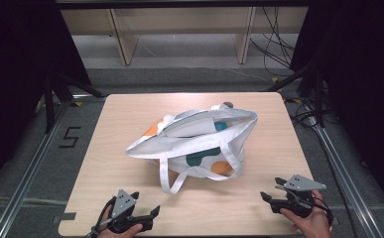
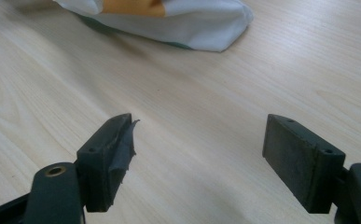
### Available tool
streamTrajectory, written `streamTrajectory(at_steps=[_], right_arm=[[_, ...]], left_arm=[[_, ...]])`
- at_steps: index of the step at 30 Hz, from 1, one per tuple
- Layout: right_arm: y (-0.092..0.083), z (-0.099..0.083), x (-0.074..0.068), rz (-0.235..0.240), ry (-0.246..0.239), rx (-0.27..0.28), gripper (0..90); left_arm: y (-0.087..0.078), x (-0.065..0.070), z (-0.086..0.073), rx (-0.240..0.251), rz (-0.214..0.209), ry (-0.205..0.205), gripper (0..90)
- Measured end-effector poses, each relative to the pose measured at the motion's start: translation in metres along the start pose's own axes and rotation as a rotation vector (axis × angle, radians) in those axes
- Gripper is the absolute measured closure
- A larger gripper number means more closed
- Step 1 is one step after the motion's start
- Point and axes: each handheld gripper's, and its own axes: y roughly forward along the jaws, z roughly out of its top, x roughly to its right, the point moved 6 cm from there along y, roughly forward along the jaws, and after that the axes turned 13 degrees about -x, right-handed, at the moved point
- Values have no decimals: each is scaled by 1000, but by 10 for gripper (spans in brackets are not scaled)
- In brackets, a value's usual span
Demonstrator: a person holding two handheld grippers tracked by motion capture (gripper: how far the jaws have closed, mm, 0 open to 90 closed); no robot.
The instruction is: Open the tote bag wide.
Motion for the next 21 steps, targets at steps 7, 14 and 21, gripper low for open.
streamTrajectory(at_steps=[7,14,21], right_arm=[[0,0,0,-2,8,-1,259],[0,0,0,4,9,4,253],[0,1,-1,13,24,-7,235]], left_arm=[[0,-1,0,-4,1,1,150],[0,-1,0,-3,-9,-7,153],[0,-2,0,2,-6,-52,175]])
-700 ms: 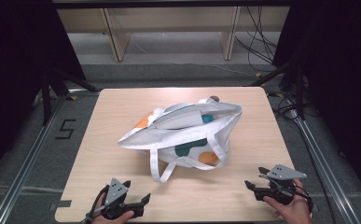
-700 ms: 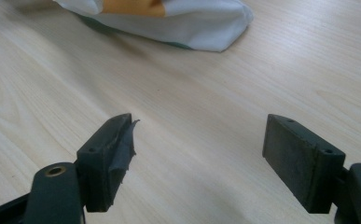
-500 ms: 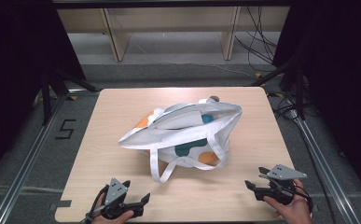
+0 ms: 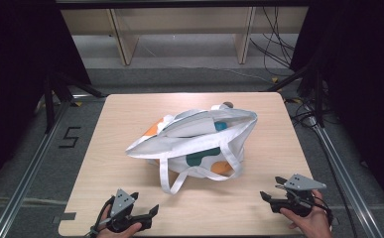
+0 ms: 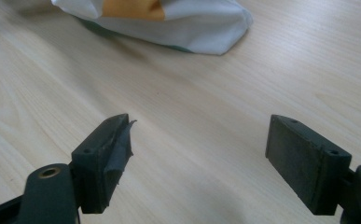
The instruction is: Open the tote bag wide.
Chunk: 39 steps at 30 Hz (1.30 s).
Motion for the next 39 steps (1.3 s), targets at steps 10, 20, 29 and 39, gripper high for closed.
streamTrajectory(at_steps=[10,20,29,39], right_arm=[[-13,28,1,-23,-70,73,174],[-43,91,-17,58,-214,154,679],[-64,148,-23,46,-310,210,859],[-64,212,-18,-20,-369,204,900]], left_arm=[[-10,-10,13,18,22,7,327],[-22,-16,42,68,-3,27,763],[-21,-23,88,78,-12,73,887],[-2,-28,148,77,-23,101,894]])
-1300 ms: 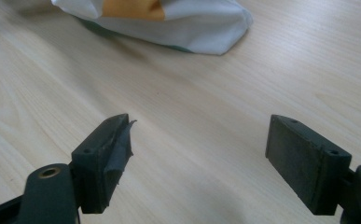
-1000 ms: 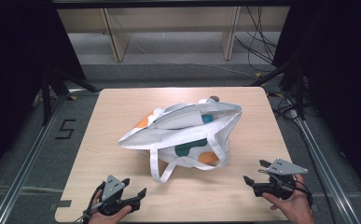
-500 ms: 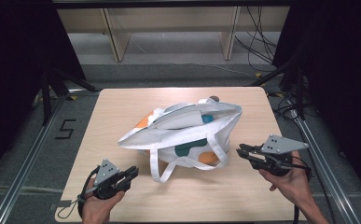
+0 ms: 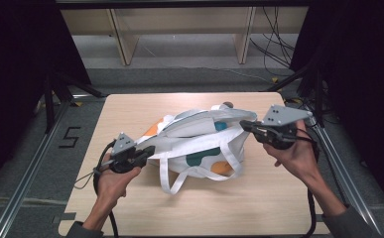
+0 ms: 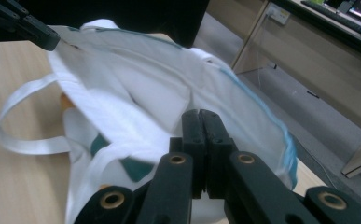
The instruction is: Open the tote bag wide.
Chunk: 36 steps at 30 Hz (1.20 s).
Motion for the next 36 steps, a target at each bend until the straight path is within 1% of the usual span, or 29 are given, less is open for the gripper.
streamTrajectory(at_steps=[1,2,4,6,9,10,11,12,13,14,15,16,17,19,21,22,23,24,25,26,27,28,29,30,31,32,33,35,36], right_arm=[[5,3,4,-2,-7,-11,900],[11,5,7,-9,-20,-30,900],[23,6,12,-6,-21,-59,900],[34,5,17,-9,-11,-90,900],[48,0,24,-27,-10,-124,900],[52,-2,26,-28,2,-134,900],[55,-4,29,-37,16,-152,900],[59,-6,34,-53,3,-168,900],[64,-10,38,-65,3,-188,900],[70,-14,42,-69,13,-211,900],[70,-14,42,-69,13,-211,900],[85,-27,47,-62,28,-278,900],[93,-34,50,-63,37,-303,900],[109,-49,54,-54,66,-342,900],[123,-65,53,-21,99,-399,900],[129,-72,52,-5,89,-423,900],[137,-78,50,-11,107,-425,900],[142,-84,47,-1,114,-439,900],[147,-88,46,11,123,-444,900],[152,-92,46,21,138,-436,900],[153,-96,44,37,152,-461,900],[159,-100,41,22,152,-454,900],[162,-105,39,26,140,-483,900],[166,-109,36,14,160,-479,900],[167,-112,38,13,158,-471,900],[165,-112,38,30,169,-471,900],[162,-111,40,42,151,-492,900],[155,-104,42,18,141,-495,900],[152,-96,43,2,148,-450,900]], left_arm=[[0,0,0,0,0,0,894],[8,-2,6,-17,7,6,894],[16,-4,12,-33,17,18,894],[23,-9,16,-55,41,34,894],[31,-15,20,-55,49,24,894],[40,-23,24,-49,46,-9,894],[46,-28,24,-61,55,-24,894],[50,-34,24,-80,71,-20,894],[55,-38,23,-92,78,-36,894],[60,-42,24,-93,74,-56,894],[60,-42,24,-93,74,-56,894],[68,-47,24,-86,73,-80,894],[70,-50,23,-101,72,-73,894],[76,-53,21,-109,69,-89,894],[81,-61,16,-140,79,-69,894],[84,-63,15,-133,73,-90,895],[87,-65,12,-146,63,-95,895],[91,-67,10,-141,64,-105,895],[95,-68,7,-158,52,-115,895],[99,-70,6,-160,38,-138,895],[102,-72,6,-150,18,-165,896],[103,-73,6,-144,6,-186,896],[104,-73,7,-138,6,-194,896],[103,-73,7,-146,12,-179,896],[103,-72,7,-150,21,-173,896],[102,-72,7,-157,28,-171,895],[102,-72,7,-157,28,-171,896],[95,-70,11,-186,47,-142,894],[91,-67,13,-187,40,-123,891]])
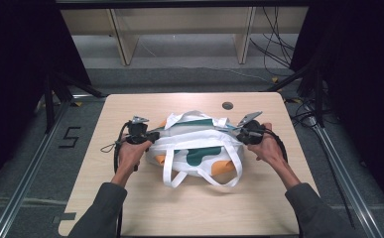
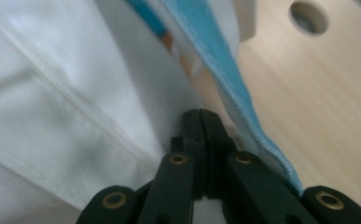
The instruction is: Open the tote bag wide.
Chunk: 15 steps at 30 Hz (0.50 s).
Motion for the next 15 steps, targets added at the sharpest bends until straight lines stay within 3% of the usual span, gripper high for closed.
streamTrajectory(at_steps=[1,3,5,8,11,12,14,15], right_arm=[[-10,6,0,15,12,40,900],[-31,20,-2,33,5,122,900],[-46,39,-11,73,-18,207,900],[-44,59,-29,109,-72,201,900],[-35,64,-34,92,-96,152,900],[-25,65,-32,91,-83,149,900],[-20,62,-32,124,-66,133,900],[-19,59,-34,147,-75,107,900]], left_arm=[[0,0,0,0,0,0,882],[-18,18,14,77,-75,12,864],[-22,34,23,82,-98,62,863],[-8,55,30,31,-127,105,858],[2,62,33,6,-140,115,856],[10,64,37,-1,-148,92,859],[18,62,41,-23,-154,75,864],[21,60,43,-42,-141,85,869]])
